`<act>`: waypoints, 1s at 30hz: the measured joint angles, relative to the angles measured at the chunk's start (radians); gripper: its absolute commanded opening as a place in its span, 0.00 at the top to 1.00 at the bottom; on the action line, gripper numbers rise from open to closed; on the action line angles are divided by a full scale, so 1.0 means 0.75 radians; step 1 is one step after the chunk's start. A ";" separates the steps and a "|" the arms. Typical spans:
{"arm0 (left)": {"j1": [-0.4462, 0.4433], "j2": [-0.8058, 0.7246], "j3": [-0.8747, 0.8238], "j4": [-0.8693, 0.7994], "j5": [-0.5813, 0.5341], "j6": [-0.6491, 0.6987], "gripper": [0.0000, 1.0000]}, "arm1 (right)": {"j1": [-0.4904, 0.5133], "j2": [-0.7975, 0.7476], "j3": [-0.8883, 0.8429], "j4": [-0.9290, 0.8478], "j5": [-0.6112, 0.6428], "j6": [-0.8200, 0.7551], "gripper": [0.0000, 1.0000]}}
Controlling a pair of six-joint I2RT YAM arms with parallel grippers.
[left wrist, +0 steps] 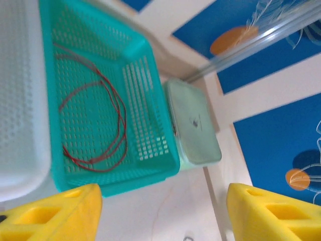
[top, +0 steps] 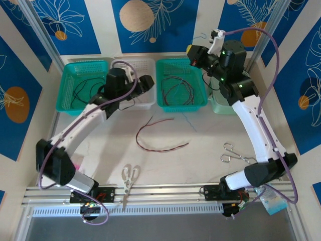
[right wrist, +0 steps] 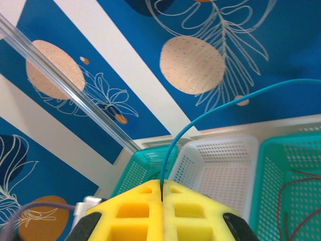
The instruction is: Untangle the cables
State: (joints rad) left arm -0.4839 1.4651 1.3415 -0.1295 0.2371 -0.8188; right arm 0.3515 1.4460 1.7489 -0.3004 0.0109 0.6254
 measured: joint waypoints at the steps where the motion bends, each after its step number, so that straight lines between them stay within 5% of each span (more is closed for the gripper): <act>1: 0.007 -0.046 -0.004 -0.018 -0.022 0.034 0.31 | 0.013 0.028 0.032 0.001 -0.001 0.000 1.00; 11: 0.079 -0.363 -0.194 -0.199 -0.127 0.230 0.29 | 0.159 0.454 0.535 0.077 -0.010 -0.001 1.00; 21: 0.154 -0.440 -0.300 -0.347 -0.126 0.288 0.28 | 0.224 1.214 1.424 0.010 0.010 0.057 1.00; 30: 0.210 -0.476 -0.341 -0.379 -0.086 0.314 0.28 | 0.253 1.511 1.166 -0.112 0.057 0.132 1.00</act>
State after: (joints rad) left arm -0.3267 1.1080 1.0855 -0.4141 0.1722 -0.5835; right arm 0.5415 2.5793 2.6232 -0.3843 0.0536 0.7242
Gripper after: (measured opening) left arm 0.721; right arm 0.047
